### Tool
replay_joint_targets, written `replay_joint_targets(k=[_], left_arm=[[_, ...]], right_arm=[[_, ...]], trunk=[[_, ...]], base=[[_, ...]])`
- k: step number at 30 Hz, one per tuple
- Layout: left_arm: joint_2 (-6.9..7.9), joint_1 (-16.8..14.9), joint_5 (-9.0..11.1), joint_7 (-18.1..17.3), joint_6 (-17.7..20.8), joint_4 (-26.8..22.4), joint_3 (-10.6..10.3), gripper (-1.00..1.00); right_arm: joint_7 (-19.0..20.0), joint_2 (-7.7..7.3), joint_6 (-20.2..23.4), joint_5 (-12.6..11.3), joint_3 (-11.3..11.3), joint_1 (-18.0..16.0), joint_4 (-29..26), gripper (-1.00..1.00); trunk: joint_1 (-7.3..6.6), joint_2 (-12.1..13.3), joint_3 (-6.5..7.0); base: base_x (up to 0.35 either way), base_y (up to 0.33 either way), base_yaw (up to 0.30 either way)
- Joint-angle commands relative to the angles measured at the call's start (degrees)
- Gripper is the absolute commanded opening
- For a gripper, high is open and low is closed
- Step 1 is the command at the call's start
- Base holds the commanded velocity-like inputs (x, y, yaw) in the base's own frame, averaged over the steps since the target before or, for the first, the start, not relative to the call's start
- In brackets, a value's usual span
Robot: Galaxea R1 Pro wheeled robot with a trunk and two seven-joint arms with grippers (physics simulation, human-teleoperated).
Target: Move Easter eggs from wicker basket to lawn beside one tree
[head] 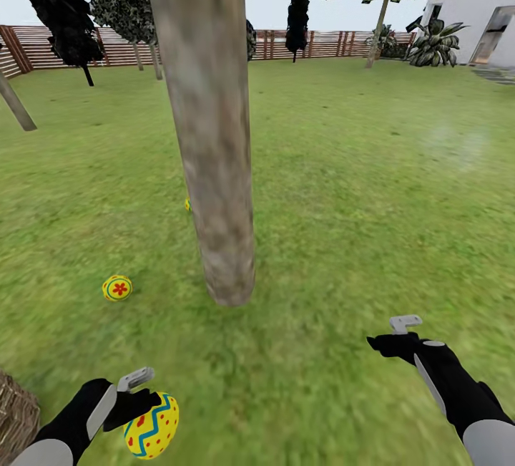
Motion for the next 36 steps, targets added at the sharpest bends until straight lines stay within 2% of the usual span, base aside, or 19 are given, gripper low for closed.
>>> replay_joint_targets(k=[1, 15, 19, 36], left_arm=[[0.00, -0.02, -0.21, -0.35, 0.32, -0.06, 0.31, -1.00], [0.18, -0.02, -0.01, -0.37, 0.28, -0.20, 0.80, -1.00], [0.23, -0.02, 0.05, -0.42, 0.24, -0.23, 0.85, -1.00], [0.23, -0.02, 0.21, -0.42, 0.24, -0.24, 0.85, -1.00]], right_arm=[[0.42, 0.02, 0.28, 0.39, -0.21, -0.02, -0.09, 1.00], [0.37, 0.19, 0.28, 0.41, -0.15, -0.02, 0.08, 1.00], [0.36, 0.18, 0.28, 0.39, 1.87, -0.02, 0.26, 1.00], [0.36, 0.20, 0.28, 0.37, 2.02, -0.02, 0.35, 1.00]], trunk=[[0.22, -0.43, -0.23], [3.29, -6.05, -2.74], [4.17, -7.65, -3.46], [7.90, -14.47, -6.51]], base=[[0.000, 0.000, 0.000], [0.000, 0.000, 0.000], [0.000, 0.000, 0.000], [0.000, 0.000, 0.000]])
